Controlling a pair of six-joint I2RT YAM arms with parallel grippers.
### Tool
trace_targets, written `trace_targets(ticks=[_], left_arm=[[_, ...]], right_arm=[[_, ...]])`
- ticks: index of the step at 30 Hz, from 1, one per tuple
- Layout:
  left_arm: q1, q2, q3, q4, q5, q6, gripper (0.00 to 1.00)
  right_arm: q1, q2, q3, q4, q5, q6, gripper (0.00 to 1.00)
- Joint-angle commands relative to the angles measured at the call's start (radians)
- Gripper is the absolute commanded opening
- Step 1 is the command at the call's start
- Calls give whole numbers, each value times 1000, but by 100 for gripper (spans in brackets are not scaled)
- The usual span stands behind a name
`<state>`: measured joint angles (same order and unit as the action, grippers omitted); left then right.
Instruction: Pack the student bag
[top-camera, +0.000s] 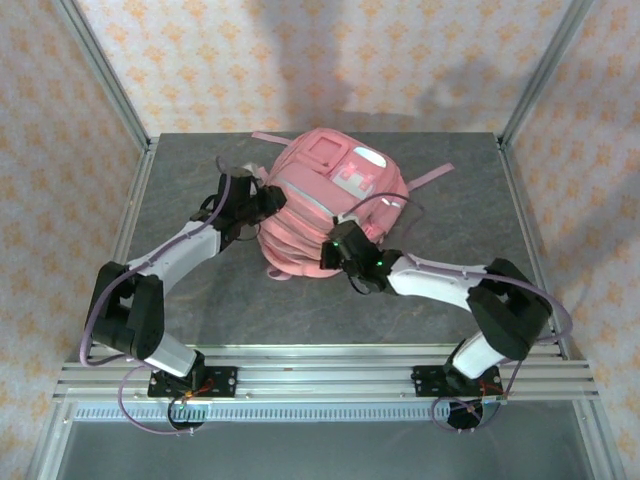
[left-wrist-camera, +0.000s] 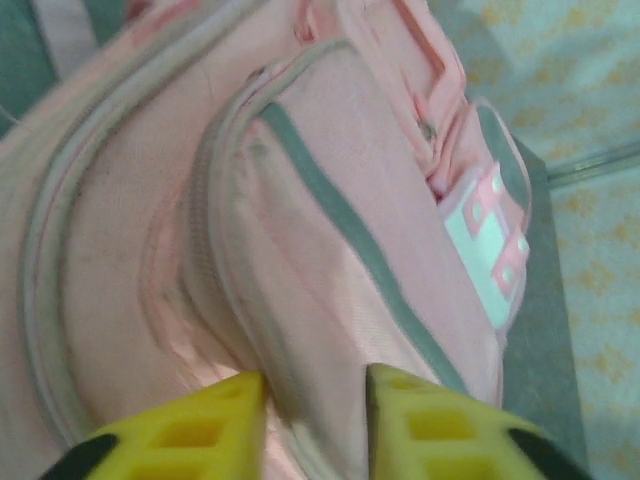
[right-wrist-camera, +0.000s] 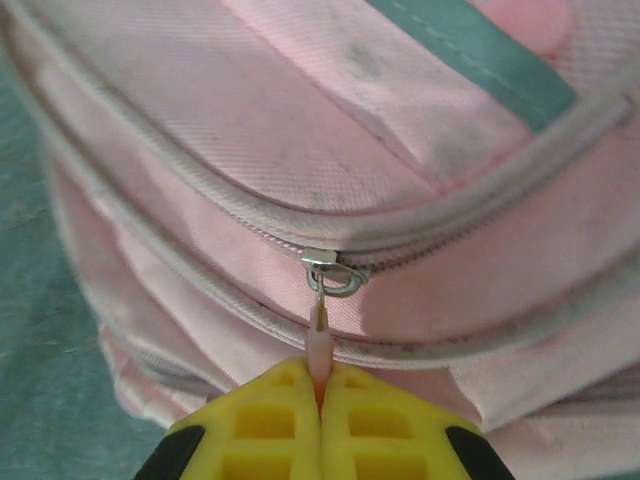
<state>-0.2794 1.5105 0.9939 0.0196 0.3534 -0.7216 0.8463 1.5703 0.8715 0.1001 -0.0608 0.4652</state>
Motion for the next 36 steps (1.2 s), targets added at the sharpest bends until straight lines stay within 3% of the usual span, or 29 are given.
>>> trace_targets(ticks=[1, 9, 19, 21, 25, 30, 36], left_arm=[[-3, -49, -6, 25, -38, 16, 44], [-107, -140, -254, 183, -37, -131, 46], [-210, 34, -185, 240, -122, -152, 48], [-210, 70, -170, 251, -127, -153, 42], [-210, 115, -142, 248, -132, -157, 1], [-209, 94, -156, 252, -142, -154, 0], [-204, 61, -185, 253, -127, -144, 0]], right_arm=[[18, 50, 60, 78, -74, -43, 0], [19, 125, 97, 103, -101, -54, 0], [18, 125, 90, 114, -105, -44, 0], [18, 122, 86, 116, -104, -42, 0], [17, 120, 86, 94, -82, -51, 0], [-24, 87, 49, 43, -37, -28, 0], [-151, 38, -15, -8, -12, 9, 0]])
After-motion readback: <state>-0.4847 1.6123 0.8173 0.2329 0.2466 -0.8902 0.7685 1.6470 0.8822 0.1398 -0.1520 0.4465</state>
